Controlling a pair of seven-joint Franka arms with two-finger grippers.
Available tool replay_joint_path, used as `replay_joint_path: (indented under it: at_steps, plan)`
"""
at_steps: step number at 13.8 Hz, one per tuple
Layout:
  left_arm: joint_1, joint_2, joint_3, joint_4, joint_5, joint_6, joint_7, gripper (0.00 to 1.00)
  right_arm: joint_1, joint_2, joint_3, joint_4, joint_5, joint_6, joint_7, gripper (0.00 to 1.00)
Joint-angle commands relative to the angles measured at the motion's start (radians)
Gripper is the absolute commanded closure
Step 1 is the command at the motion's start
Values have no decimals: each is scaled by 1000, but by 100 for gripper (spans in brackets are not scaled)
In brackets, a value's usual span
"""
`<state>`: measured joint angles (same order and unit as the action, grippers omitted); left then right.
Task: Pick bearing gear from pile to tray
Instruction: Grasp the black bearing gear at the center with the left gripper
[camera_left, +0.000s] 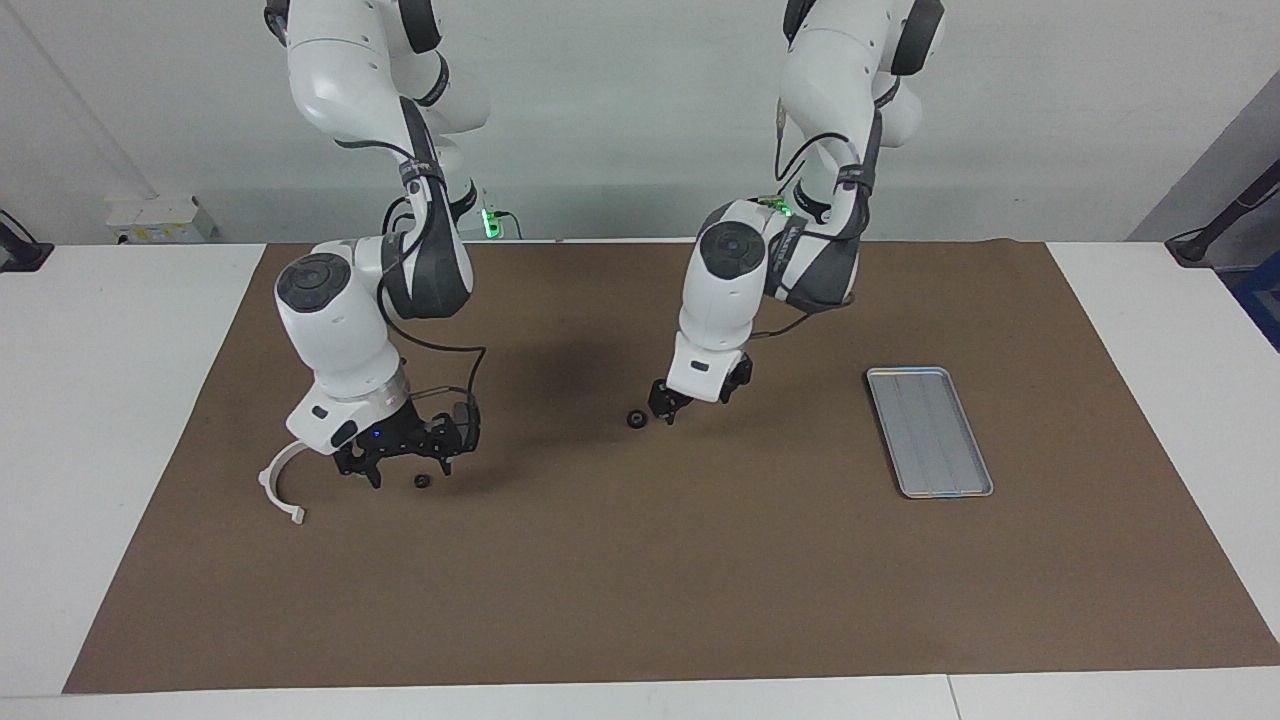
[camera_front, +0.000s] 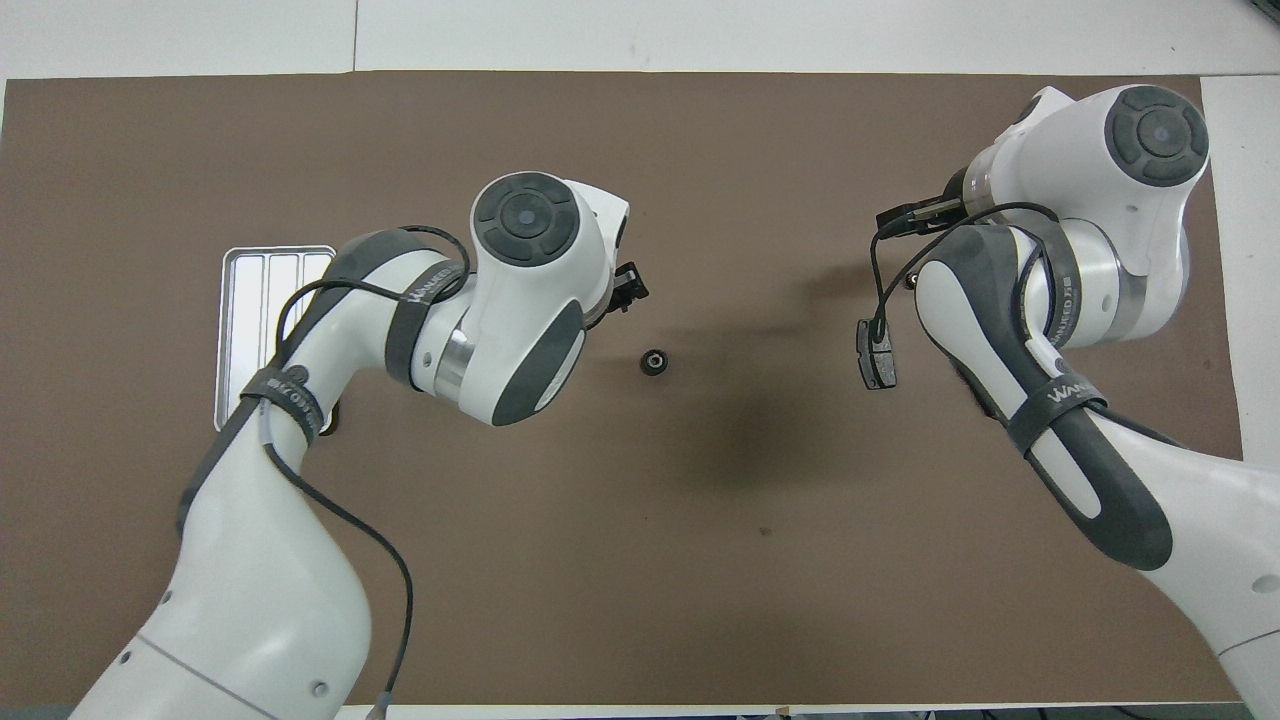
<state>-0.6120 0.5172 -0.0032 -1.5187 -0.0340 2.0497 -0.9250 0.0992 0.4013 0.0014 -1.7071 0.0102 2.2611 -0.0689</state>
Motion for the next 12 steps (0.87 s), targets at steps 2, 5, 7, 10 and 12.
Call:
replay_joint_path:
  at_steps: [2,5,7,10,12]
  plan:
    - [-78,168,41,187,0,-57,-60,0,-3,2,11,-64,14,34,-9,5]
    - [-92,159,38,173,-12,-57,-113,0,-15,-2,11,-124,14,64,-23,4]
    - [-92,158,42,154,-32,-43,-117,0,-29,-6,11,-146,14,64,-40,4]
    - [-95,150,40,130,-33,-43,-120,0,-33,-4,11,-170,14,66,-61,5]
    - [-94,149,38,124,-33,-28,-132,1,-35,-4,11,-192,14,66,-69,5]
